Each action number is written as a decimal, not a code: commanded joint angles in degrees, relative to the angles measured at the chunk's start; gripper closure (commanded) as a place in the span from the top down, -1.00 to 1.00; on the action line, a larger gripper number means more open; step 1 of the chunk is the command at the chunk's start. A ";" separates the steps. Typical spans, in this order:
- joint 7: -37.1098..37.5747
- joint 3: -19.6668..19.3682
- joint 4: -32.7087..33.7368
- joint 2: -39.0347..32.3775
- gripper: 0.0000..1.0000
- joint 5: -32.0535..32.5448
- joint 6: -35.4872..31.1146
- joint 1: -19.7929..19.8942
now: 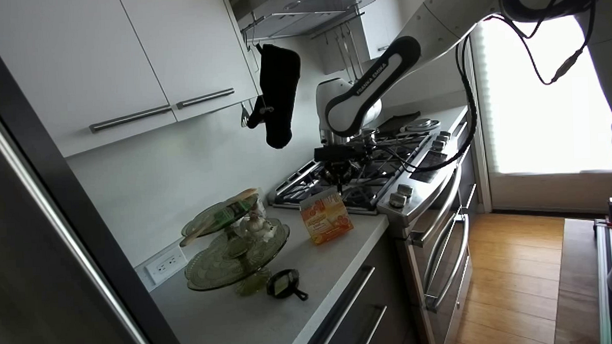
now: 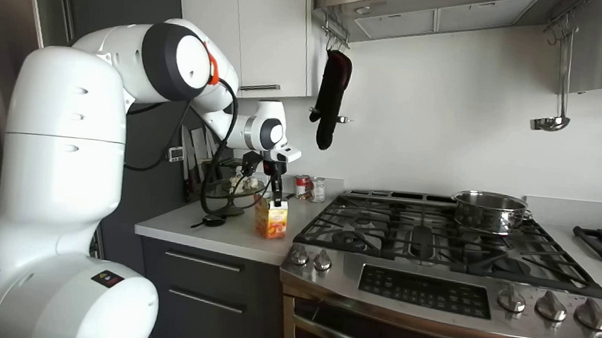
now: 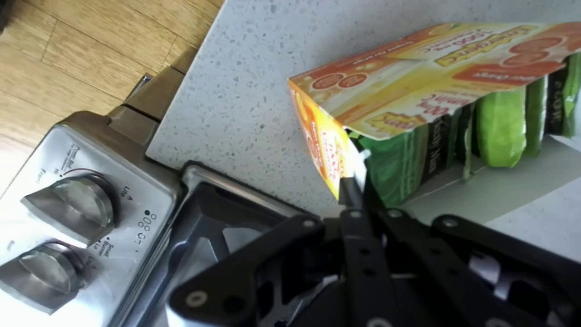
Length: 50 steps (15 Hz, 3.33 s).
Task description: Move the box forward
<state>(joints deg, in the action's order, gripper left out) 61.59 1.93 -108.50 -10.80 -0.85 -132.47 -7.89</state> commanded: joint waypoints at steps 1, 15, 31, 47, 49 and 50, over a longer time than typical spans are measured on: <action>1.64 -0.05 0.11 -0.18 -0.96 0.21 -0.39 0.09; 34.63 -2.64 10.63 -10.15 -0.99 6.61 -8.26 -4.06; 49.45 -10.14 28.40 -28.48 -0.99 9.92 -28.45 -11.01; 12.52 0.78 17.23 -13.29 1.00 -2.78 -14.05 0.55; 7.85 -0.27 13.87 -9.34 1.00 -2.25 -8.93 0.60; 6.63 -1.50 12.41 -7.51 1.00 -0.38 -6.38 0.12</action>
<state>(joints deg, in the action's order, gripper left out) 73.71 1.35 -88.12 -25.70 -2.15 -144.49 -8.17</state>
